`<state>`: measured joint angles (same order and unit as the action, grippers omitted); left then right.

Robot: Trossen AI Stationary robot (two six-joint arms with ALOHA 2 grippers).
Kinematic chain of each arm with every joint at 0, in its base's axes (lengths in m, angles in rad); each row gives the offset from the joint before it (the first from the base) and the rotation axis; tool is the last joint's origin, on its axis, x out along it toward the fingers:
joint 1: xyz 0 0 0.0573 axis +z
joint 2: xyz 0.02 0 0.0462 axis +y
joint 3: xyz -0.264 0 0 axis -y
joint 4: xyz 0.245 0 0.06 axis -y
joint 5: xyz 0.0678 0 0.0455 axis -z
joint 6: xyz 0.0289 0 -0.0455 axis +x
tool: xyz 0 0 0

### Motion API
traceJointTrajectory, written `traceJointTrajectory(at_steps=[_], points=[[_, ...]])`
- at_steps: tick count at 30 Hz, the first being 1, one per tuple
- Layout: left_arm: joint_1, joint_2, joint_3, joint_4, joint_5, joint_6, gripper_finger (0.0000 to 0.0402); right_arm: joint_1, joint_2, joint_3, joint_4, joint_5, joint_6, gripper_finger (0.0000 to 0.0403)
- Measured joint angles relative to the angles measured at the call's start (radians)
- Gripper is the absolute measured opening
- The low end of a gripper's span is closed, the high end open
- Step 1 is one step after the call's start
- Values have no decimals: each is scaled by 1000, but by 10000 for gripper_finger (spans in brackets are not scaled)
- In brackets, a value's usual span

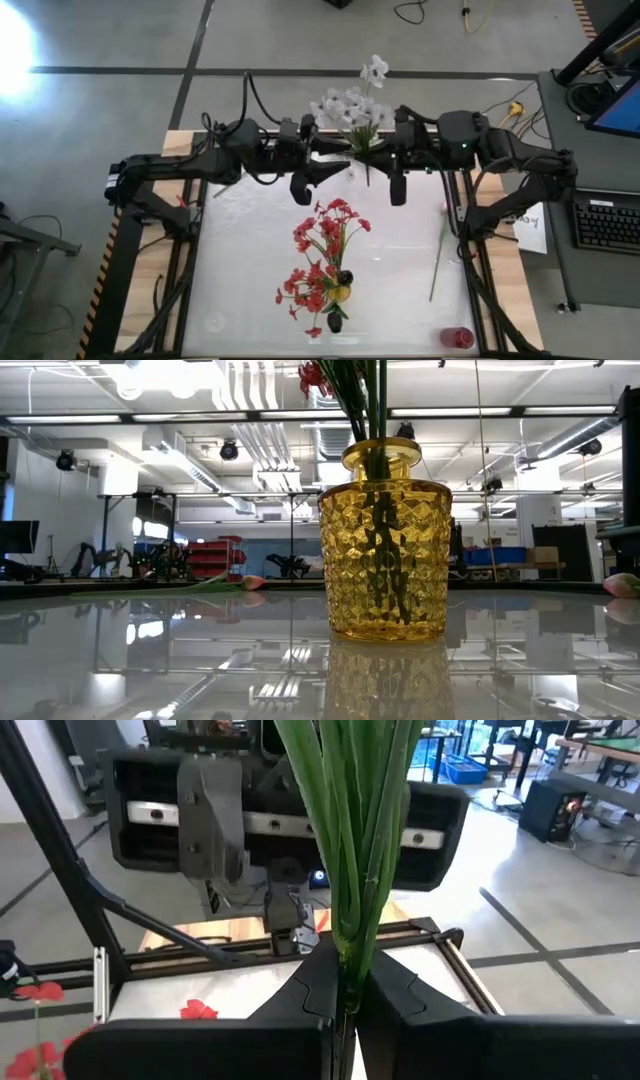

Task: Sort flowers into vase by color
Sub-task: Put the left white flowers into the red vase

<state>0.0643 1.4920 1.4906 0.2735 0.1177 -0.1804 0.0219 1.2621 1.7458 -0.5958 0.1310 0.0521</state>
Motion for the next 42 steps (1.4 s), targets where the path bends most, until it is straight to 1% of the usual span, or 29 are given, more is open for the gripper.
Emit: traceJointTrajectory(at_steps=[3,6,9,11,13,14,16,19,20,21,24,27,31,34,36,39,42], points=[[0,10,0,49,-1,-10,214,7,17,0,-1,-5,1,13],[2,20,0,74,-9,-12,229,17,42,0,-1,-8,0,13],[3,31,0,74,-13,-12,230,23,63,0,1,-5,2,13],[3,35,-1,75,-14,-20,222,22,73,0,2,0,15,13],[3,35,-1,75,-13,-23,196,22,80,0,1,4,20,13],[3,33,-1,76,-13,-23,177,24,81,0,1,8,14,14],[3,27,-1,74,-13,-25,128,35,81,0,1,12,2,24],[5,18,-1,63,-6,-27,42,47,75,0,3,28,2,52],[6,17,-1,56,-3,-28,22,50,75,0,3,27,5,63],[9,16,-1,47,1,-37,13,50,75,0,2,26,10,75],[12,19,-1,-10,0,-47,12,50,76,0,-7,27,53,109],[12,21,-1,-73,0,-46,3,50,76,0,-38,29,87,138],[7,21,-1,-92,5,-35,2,50,76,0,-69,26,123,157],[7,21,-1,-97,34,-29,1,50,77,1,-74,27,140,154],[6,21,-1,-108,49,-11,1,50,79,1,-73,27,140,143],[3,21,-1,-118,49,18,0,50,80,1,-71,27,137,113],[3,21,-1,-90,49,31,0,50,84,1,-63,26,157,69]])
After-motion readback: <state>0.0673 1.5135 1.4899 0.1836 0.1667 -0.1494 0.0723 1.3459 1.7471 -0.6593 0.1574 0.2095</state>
